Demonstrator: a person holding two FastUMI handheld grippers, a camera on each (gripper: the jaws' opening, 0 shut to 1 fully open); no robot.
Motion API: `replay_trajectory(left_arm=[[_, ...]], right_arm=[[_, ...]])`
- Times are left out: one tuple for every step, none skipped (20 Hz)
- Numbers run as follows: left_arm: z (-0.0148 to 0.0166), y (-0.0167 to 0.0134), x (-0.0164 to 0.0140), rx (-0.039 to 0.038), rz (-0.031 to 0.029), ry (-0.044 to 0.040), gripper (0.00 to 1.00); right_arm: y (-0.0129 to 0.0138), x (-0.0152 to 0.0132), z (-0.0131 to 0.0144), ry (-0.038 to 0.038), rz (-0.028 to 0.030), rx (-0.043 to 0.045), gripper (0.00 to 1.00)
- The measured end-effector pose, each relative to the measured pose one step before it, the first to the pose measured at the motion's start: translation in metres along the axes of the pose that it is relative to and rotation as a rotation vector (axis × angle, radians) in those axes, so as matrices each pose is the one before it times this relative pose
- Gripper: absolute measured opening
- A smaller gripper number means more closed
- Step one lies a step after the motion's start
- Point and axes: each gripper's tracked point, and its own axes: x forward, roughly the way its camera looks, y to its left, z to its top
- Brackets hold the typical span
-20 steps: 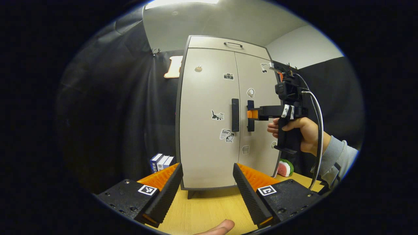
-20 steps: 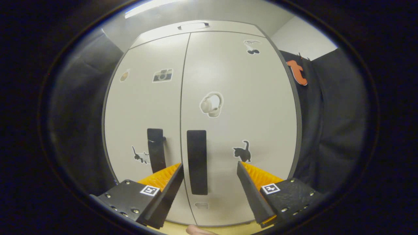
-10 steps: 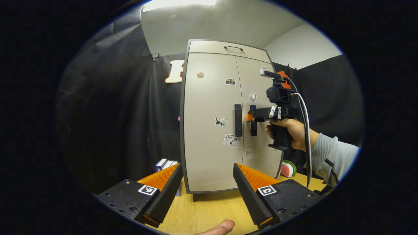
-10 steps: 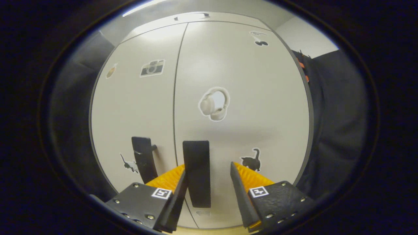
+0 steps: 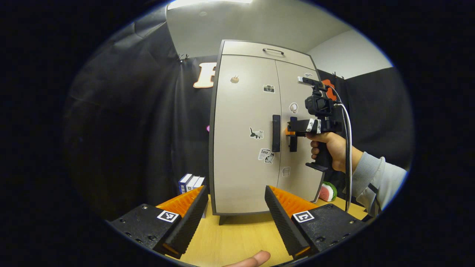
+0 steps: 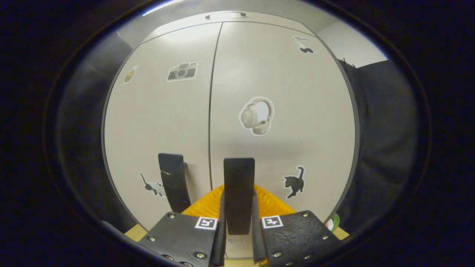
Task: Open the right door of the double-door shoe cabinet with the right hand, and open the left door with the left hand.
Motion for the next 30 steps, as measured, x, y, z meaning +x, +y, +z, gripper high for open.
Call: replay_trajectory(left_arm=[[0.00059, -0.00026, -0.00130, -0.01957, -0.00501, 0.00401, 0.96], [0.00185, 0.00122, -0.00020, -0.00705, 0.00076, -0.00477, 0.96], [0.00294, 0.00266, -0.00105, 0.00740, 0.01057, -0.00599, 0.96], [0.00330, 0.00274, -0.00208, 0.01654, 0.01409, -0.00912, 0.95], [0.00299, 0.00119, -0.00115, 0.02017, 0.01089, -0.00670, 0.96], [0.00229, -0.00036, -0.00206, 0.01590, 0.00728, -0.00558, 0.95], [0.00274, -0.00224, -0.00226, 0.01052, -0.00084, -0.00498, 0.95], [0.00148, -0.00332, -0.00246, 0.00410, -0.00317, -0.00266, 0.95], [0.00107, -0.00319, -0.00302, -0.00033, -0.00299, -0.00117, 0.95], [0.00057, -0.00254, -0.00215, 0.00050, -0.00232, 0.00032, 0.96], [0.00103, -0.00202, -0.00132, 0.00434, 0.00023, 0.00076, 0.96], [0.00137, -0.00189, -0.00090, 0.00693, 0.00209, 0.00056, 0.91], [0.00165, -0.00238, -0.00223, 0.00630, 0.00320, 0.00151, 0.91], [0.00259, -0.00175, -0.00131, -0.00240, 0.00938, -0.00443, 0.91], [0.00419, -0.00353, -0.00256, -0.00373, 0.00159, -0.01033, 0.95], [0.00142, -0.00475, -0.00300, -0.00399, -0.00155, -0.00244, 0.95], [0.00079, -0.00248, -0.00285, -0.00434, 0.00310, 0.00253, 0.95], [0.00047, -0.00277, -0.00294, -0.00579, 0.00249, 0.00391, 0.95], [-0.00008, -0.00323, -0.00262, -0.00597, 0.00103, 0.00268, 0.95], [-0.00038, -0.00344, -0.00152, -0.00203, -0.00204, 0.00283, 0.95], [-0.00049, -0.00313, -0.00107, 0.00288, 0.00075, 0.00186, 0.95], [-0.00132, -0.00200, -0.00119, 0.00419, 0.00223, 0.00161, 0.95], [-0.00222, -0.00329, -0.00078, 0.00138, -0.00160, 0.00500, 0.95], [-0.00211, -0.00456, -0.00061, -0.00066, -0.00480, 0.00443, 0.95], [-0.00119, -0.00397, -0.00068, -0.00033, -0.00383, 0.00361, 0.95], [-0.00111, -0.00402, -0.00004, 0.00161, -0.00397, 0.00180, 0.95], [-0.00052, -0.00475, 0.00062, 0.00342, -0.00468, 0.00176, 0.96], [-0.00088, -0.00414, 0.00042, 0.00358, -0.00530, 0.00149, 0.95], [0.00028, -0.00340, 0.00056, -0.00045, -0.00126, -0.00244, 0.95], [0.00016, -0.00311, 0.00060, -0.00077, -0.00261, -0.00206, 0.95]], right_arm=[[-0.00008, -0.00102, -0.00324, 0.01461, 0.00618, -0.00438, 0.29], [0.00032, -0.00155, -0.00430, 0.01491, 0.01066, 0.00031, 0.29], [-0.00025, -0.00203, -0.00298, 0.01185, 0.01301, 0.00269, 0.29], [-0.00151, 0.00637, -0.00232, -0.00580, 0.01583, 0.00394, 0.29], [0.00181, -0.01131, 0.00476, -0.00349, 0.01928, 0.00223, 0.19], [-0.00115, -0.00046, -0.00151, 0.00150, 0.01649, 0.01051, 0.19], [0.00045, -0.00241, 0.00058, -0.00036, 0.01153, 0.00677, 0.19], [-0.00043, -0.00165, -0.00064, 0.00351, 0.00962, 0.00072, 0.19], [-0.00048, -0.00445, 0.00043, 0.00159, 0.01322, 0.00466, 0.16], [0.00007, -0.00442, -0.00055, 0.00060, 0.01268, 0.00889, 0.16], [-0.00065, -0.00444, -0.00018, -0.00201, 0.01243, 0.00809, 0.16], [-0.00155, -0.00626, 0.00007, -0.00453, 0.00969, 0.01192, 0.16], [-0.00196, -0.00563, 0.00040, -0.00277, 0.00643, -0.00667, 0.15], [-0.00206, -0.00531, 0.00004, -0.00052, 0.00264, -0.00584, 0.15], [0.00123, -0.00039, 0.00010, 0.00219, 0.00328, -0.00606, 0.15], [-0.00087, -0.00356, -0.00001, -0.00042, 0.00630, 0.00378, 0.16], [-0.00059, -0.00397, 0.00059, -0.00435, 0.01019, -0.00126, 0.15], [-0.00138, -0.00596, -0.00061, -0.00446, 0.01126, -0.00785, 0.16], [-0.00179, -0.00618, 0.00007, -0.00199, 0.00584, -0.00461, 0.16], [-0.00316, -0.00883, -0.00128, 0.00304, 0.00525, -0.00375, 0.15], [-0.00202, -0.00642, 0.00152, 0.00247, 0.00835, 0.00033, 0.16], [-0.00195, -0.00535, 0.00038, 0.00305, 0.00695, 0.00726, 0.16], [-0.00304, -0.00681, 0.00028, 0.00180, 0.00335, 0.01465, 0.16], [-0.00484, -0.00769, -0.00085, -0.00120, 0.00068, 0.01081, 0.15], [-0.00335, -0.00618, 0.00032, 0.00100, 0.00225, -0.00143, 0.16], [-0.00299, -0.00562, -0.00072, 0.00072, 0.00498, -0.01284, 0.15], [-0.00142, -0.00407, 0.00055, 0.00061, 0.00525, 0.00418, 0.15], [-0.00256, -0.00451, -0.00025, 0.00140, 0.00670, -0.00258, 0.16], [-0.00318, -0.00512, -0.00016, 0.00220, 0.00736, -0.00377, 0.16], [-0.00288, -0.00532, -0.00042, 0.00057, 0.00607, -0.00777, 0.16]])
